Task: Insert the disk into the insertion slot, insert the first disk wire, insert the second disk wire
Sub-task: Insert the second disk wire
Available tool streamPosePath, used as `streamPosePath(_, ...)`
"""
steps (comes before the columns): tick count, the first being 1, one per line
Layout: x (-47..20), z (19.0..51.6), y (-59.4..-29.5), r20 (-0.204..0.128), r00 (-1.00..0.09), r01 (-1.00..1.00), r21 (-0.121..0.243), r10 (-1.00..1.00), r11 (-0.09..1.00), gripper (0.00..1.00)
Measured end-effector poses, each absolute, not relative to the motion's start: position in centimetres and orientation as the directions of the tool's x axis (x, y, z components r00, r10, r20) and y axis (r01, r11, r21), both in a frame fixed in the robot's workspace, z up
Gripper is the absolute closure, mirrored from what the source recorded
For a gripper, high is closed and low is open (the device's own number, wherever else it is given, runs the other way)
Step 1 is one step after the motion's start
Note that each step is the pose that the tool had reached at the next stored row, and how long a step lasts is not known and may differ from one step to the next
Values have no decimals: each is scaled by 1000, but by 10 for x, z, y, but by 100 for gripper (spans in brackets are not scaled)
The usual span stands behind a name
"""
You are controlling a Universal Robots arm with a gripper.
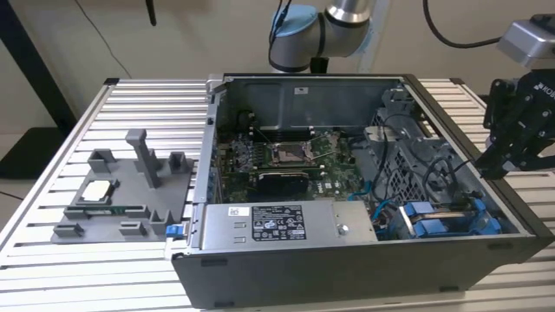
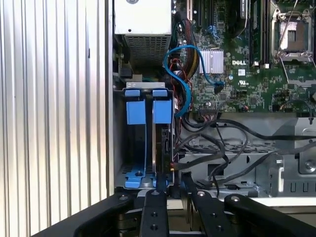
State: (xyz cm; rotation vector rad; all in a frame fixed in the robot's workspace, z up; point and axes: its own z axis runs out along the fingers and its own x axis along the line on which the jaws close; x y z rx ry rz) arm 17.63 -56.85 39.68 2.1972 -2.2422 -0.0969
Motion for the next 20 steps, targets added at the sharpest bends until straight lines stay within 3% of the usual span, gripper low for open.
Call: streamPosePath(20, 180, 396, -564, -43, -21, -999, 45, -999, 19, 73)
